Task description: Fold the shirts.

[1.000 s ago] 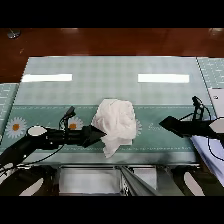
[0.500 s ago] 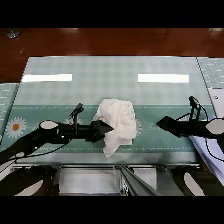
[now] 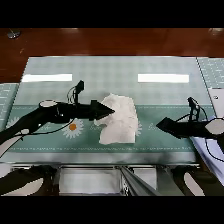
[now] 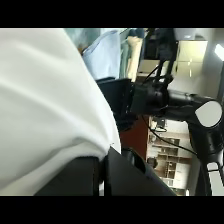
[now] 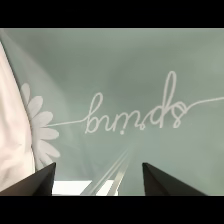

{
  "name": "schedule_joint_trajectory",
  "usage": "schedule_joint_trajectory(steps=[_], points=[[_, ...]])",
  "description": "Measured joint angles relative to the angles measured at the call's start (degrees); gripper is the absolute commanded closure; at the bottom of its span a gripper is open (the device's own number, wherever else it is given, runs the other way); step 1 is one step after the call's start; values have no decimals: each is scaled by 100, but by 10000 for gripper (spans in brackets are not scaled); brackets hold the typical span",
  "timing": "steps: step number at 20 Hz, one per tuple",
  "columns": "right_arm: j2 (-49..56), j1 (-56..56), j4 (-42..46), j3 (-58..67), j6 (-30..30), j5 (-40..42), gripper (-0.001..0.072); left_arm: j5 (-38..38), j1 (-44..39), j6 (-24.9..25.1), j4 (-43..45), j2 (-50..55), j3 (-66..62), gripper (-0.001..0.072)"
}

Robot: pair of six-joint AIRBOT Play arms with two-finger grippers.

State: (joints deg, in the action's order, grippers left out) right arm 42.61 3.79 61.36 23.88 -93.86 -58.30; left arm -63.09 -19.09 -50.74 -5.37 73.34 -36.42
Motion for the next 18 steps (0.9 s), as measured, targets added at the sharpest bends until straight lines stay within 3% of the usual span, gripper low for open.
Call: schedule_joint_trajectory(steps=[6, 18], points=[[127, -535, -251, -7, 2, 0, 89, -413, 785, 17, 820, 35, -116, 672], [1495, -2186, -1716, 214, 140, 977, 89, -96, 1742, -179, 1593, 39, -131, 672]])
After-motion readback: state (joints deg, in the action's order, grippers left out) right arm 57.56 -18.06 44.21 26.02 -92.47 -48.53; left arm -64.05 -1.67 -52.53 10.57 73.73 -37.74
